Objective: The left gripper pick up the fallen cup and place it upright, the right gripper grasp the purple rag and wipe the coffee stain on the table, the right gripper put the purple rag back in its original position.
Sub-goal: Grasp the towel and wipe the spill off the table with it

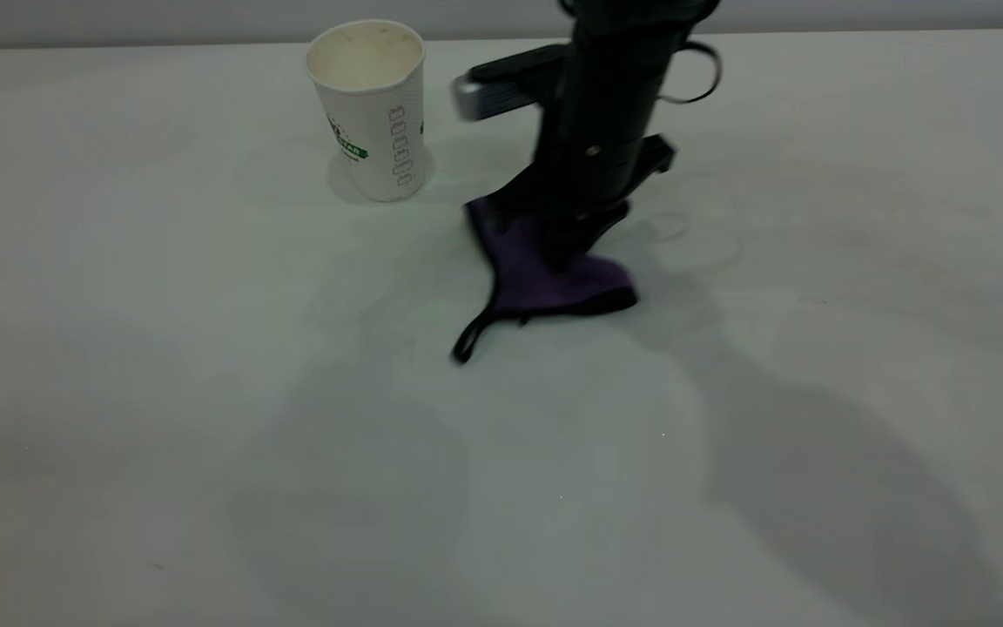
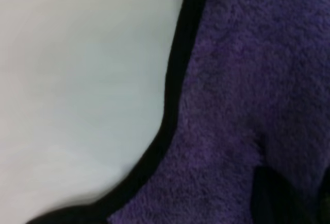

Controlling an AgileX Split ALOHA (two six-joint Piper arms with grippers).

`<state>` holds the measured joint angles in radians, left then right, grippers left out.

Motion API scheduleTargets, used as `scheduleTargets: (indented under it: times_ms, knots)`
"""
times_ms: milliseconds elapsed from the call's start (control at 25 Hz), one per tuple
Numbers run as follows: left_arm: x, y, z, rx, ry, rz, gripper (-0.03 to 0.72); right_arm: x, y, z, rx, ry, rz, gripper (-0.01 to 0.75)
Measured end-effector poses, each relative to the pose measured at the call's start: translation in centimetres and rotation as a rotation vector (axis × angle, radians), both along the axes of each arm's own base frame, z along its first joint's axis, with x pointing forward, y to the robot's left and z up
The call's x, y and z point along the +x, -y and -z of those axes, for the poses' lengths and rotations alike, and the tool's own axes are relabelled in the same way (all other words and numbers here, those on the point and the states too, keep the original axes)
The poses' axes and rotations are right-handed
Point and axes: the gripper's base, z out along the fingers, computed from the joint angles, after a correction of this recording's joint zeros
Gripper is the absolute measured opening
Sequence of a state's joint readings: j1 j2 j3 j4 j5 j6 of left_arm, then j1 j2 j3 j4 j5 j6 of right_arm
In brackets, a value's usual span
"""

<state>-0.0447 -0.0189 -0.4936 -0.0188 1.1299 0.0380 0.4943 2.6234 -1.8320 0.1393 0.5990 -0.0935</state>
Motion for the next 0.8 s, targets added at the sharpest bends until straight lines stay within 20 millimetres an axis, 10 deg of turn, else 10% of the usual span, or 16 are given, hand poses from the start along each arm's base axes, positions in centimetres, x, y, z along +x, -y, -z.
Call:
scheduleTargets:
  times_ms: [560, 800]
  knots:
    - [0.0, 0.0, 0.0, 0.0, 0.0, 0.0, 0.317, 4.2, 21.0, 0.2, -0.151, -0.202, 0.454, 0.09]
    - [0.0, 0.0, 0.0, 0.0, 0.0, 0.0, 0.317, 4.3, 24.2, -1.2, -0.198, -0.191, 0.446, 0.234]
